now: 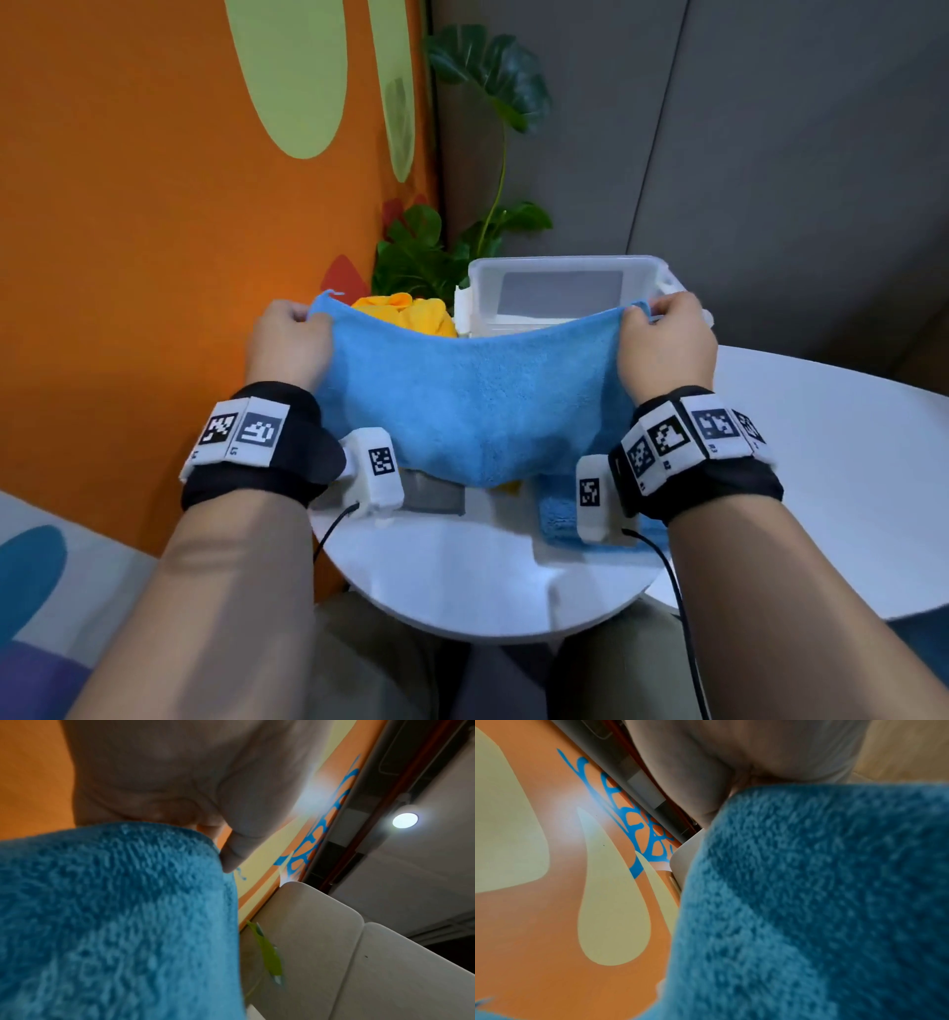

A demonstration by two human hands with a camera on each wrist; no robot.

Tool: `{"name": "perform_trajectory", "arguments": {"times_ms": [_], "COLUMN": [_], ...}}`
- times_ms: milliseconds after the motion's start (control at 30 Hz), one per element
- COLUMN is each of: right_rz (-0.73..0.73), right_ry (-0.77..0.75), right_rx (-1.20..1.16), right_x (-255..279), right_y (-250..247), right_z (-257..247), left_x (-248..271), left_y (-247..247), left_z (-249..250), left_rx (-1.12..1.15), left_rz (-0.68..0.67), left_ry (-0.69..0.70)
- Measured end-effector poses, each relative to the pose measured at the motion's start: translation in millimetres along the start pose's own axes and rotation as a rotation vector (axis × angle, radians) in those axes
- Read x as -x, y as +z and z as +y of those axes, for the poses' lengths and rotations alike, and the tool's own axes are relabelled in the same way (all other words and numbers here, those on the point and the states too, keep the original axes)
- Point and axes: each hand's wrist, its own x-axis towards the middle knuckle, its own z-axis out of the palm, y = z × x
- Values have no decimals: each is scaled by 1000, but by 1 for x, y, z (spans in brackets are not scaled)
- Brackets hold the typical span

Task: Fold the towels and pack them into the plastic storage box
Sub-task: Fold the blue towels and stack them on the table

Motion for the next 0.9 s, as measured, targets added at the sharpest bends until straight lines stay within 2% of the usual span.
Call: {"name": "perform_trajectory", "arguments": {"times_ms": [133,267,367,533,633,800,900], "right_rz": [-177,-357,-442,-465,-466,-486,-481], "right_ry": [31,91,77,3,-45,-113,-182], "right_rx": [-73,-280,-338,-312,-313,-271,-215], "right_x": [14,31,40,46,48,47,49], "right_y": [17,32,35,31,27,27,25], "right_z": [-12,-24,-32,-37,-38,-38,-39], "left_x": [23,50,66,76,78,82,85], "left_y": [21,34,37,38,37,34,31], "left_z": [20,42,54,63,64,68,73], "left_rx": [-12,120,152,88,57,55,115], "left_rz": [-103,-278,-390,-382,-364,-399,-489], "left_ry": [80,126,161,290,319,298,238]}}
